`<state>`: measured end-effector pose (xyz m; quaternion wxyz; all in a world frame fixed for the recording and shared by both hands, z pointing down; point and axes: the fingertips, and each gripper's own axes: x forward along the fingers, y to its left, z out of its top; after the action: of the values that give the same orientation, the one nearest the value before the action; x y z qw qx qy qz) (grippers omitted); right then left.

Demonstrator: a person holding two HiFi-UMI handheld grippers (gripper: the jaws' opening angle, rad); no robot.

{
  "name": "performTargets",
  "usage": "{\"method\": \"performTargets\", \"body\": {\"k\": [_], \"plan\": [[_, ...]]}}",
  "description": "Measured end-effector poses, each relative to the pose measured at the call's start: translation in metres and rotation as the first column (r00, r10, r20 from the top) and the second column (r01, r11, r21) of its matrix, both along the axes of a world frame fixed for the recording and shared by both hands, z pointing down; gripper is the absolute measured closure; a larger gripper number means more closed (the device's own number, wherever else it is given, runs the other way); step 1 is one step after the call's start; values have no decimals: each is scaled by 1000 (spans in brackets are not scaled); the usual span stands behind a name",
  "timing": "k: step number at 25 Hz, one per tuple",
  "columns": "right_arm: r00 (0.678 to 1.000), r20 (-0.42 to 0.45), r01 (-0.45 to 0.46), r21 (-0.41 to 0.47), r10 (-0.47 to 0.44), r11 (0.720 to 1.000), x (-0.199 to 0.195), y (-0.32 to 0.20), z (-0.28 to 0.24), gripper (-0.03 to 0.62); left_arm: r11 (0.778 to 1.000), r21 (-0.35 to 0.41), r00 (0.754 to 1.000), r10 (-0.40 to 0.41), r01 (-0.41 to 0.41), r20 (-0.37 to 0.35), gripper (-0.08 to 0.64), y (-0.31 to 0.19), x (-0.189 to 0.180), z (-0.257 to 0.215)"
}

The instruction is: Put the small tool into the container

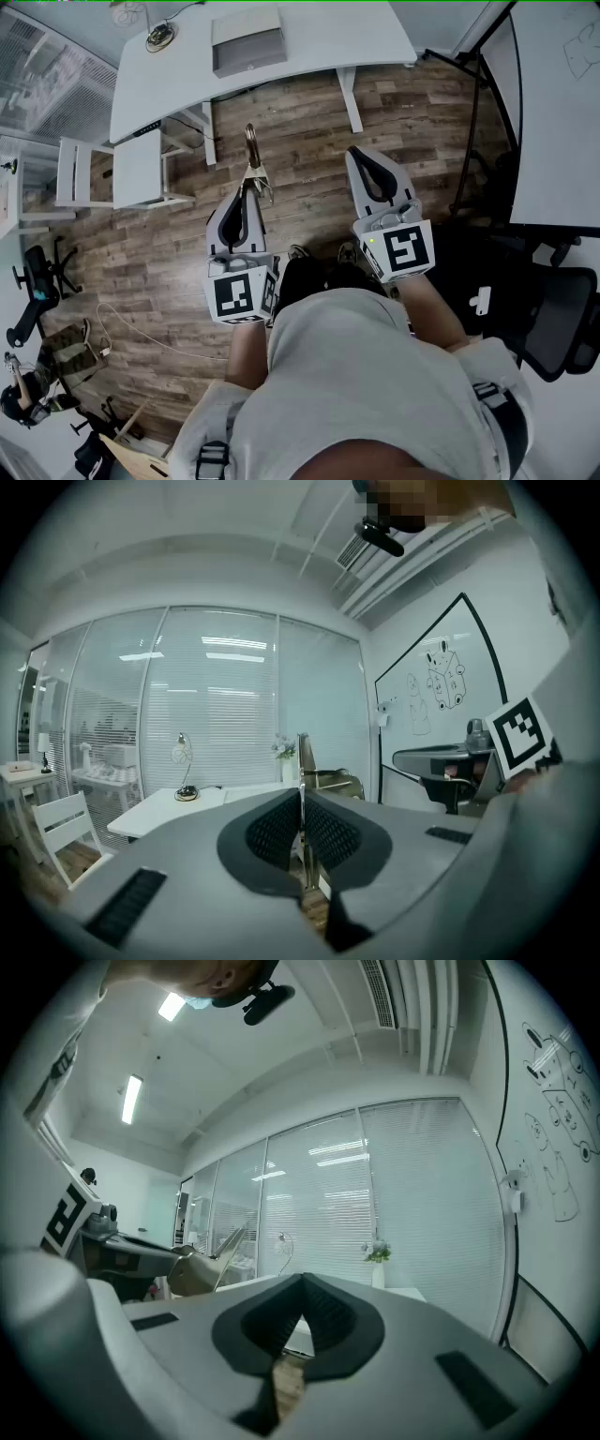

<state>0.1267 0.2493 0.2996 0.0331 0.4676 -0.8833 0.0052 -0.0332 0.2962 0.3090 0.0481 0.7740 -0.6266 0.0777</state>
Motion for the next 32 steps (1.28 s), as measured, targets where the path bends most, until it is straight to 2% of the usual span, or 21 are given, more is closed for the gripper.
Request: {"method": "performTargets", "body": {"k": [6, 12, 20, 27, 32], "plan": [[998, 35, 50, -12, -50, 999, -11, 5, 5, 568, 1000, 6, 1000, 8, -7, -2, 535, -2, -1, 0], [999, 0, 46, -52, -46, 998, -18, 8, 37, 568, 1000, -6, 1000, 25, -25, -9, 535, -6, -13, 19], [1000, -20, -22, -65, 20, 998, -68, 8, 30, 566, 997, 0, 997, 77, -77, -30, 535, -9, -72, 10], [999, -33, -45, -69, 42, 997, -84, -12, 28, 566, 995, -4, 994, 98, -98, -39, 535, -26, -91, 9], [999, -26, -28, -53, 27, 998, -85, -58, 30, 566, 996, -11, 996, 85, -85, -26, 535, -62, -92, 16]]}}
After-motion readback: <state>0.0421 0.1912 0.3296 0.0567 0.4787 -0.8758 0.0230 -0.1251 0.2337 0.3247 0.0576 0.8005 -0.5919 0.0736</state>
